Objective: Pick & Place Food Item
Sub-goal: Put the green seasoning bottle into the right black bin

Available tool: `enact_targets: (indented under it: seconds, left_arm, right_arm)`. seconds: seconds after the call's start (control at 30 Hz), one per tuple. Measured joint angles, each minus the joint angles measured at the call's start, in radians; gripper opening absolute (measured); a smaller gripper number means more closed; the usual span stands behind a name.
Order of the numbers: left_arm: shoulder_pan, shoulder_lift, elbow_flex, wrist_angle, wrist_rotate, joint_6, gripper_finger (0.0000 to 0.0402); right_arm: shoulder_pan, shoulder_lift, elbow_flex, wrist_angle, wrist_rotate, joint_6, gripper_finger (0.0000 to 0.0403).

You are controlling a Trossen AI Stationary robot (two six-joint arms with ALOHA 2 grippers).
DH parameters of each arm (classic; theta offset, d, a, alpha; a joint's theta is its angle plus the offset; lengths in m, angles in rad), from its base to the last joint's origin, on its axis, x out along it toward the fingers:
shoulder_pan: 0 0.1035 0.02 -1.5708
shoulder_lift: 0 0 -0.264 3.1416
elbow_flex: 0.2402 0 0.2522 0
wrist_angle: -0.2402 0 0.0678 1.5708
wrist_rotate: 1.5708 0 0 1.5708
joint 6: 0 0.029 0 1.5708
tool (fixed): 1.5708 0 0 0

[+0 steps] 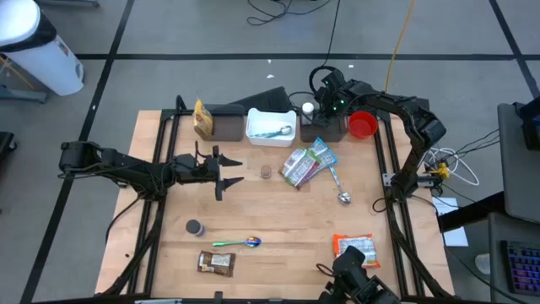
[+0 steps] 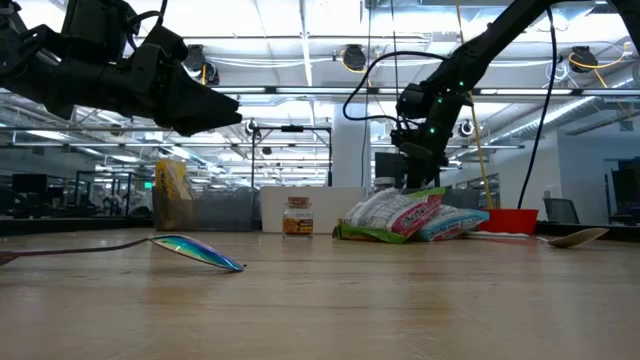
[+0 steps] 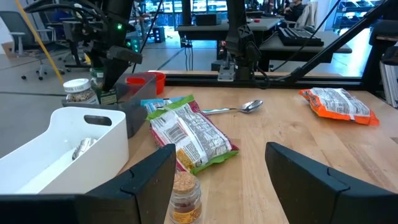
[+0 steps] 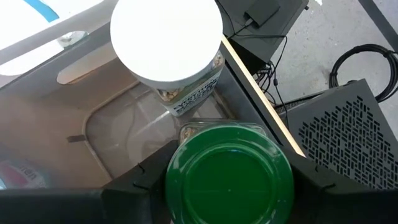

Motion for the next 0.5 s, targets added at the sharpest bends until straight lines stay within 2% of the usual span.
enact_targets:
  seconds: [0.5]
  left_arm:
    - [0.0, 0.0, 0.0, 0.001, 0.0, -0.003, 0.0257]
  right_arm:
    - [-0.006, 0.043, 0.003, 0.014, -0.002, -0.009, 0.0193]
